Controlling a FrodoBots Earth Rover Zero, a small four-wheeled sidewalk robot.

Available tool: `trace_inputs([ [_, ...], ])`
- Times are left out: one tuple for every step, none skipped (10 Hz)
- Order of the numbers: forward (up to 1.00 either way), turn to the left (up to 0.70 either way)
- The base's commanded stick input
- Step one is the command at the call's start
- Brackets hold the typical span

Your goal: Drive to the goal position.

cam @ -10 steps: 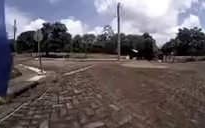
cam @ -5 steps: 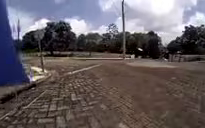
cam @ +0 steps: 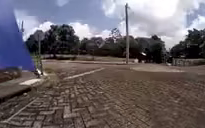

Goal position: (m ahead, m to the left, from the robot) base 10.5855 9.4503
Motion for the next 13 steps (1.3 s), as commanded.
trace_inputs([
  [0.85, 0.21],
  [0.85, 0.0],
  [0.85, 0.0],
  [0.85, 0.0],
  [0.85, 0.0],
  [0.85, 0.0],
  [0.85, 0.0],
  [0.85, 0.0],
  [0.85, 0.0],
  [0.85, 0.0],
  [0.85, 0.0],
  [0.85, 0.0],
  [0.85, 0.0],
])
